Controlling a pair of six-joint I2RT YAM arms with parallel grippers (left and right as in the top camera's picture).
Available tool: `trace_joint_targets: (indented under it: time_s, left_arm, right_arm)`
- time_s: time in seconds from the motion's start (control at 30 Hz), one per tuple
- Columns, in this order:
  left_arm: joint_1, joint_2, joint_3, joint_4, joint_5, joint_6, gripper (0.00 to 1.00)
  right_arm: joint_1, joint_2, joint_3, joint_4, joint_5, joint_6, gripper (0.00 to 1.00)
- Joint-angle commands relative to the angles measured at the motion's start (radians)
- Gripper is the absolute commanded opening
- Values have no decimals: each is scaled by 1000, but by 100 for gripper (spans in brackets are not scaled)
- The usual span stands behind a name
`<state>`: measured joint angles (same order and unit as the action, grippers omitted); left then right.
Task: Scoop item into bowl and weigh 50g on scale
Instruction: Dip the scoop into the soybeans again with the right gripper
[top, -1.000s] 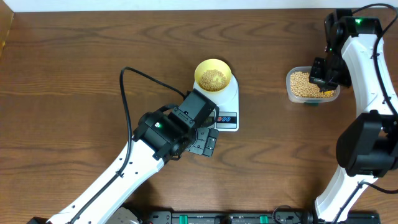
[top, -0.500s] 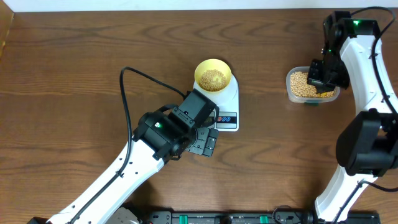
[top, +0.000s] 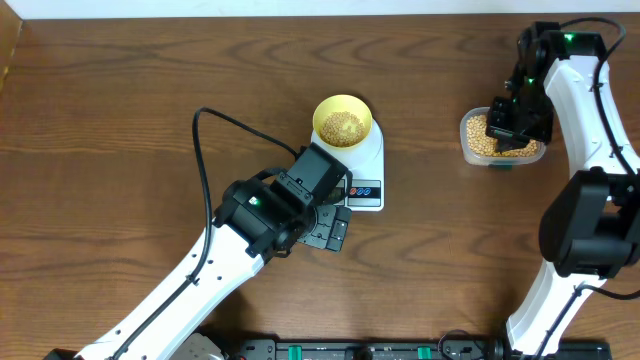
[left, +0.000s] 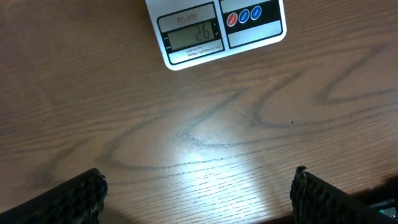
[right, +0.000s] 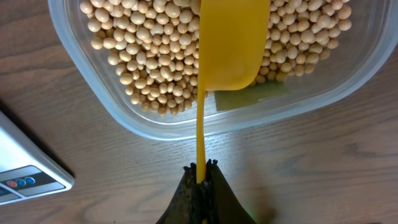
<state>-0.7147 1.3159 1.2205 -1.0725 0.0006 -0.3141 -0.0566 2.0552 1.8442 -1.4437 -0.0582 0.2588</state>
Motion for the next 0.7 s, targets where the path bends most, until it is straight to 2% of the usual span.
trace_joint_targets:
  time_s: [0.0,0.33,0.67]
  left_arm:
    - [3,6,13,-2,-12,9,97]
    - [3,6,13,-2,-13,9,96]
    - [3,6,13,-2,-13,9,97]
  right_arm:
    - [-19,17,-10,1,-44,-33,1]
    - [-93,35,-11,1,-167,-104,1]
    - [-95,57,-14,0,-216,-141,1]
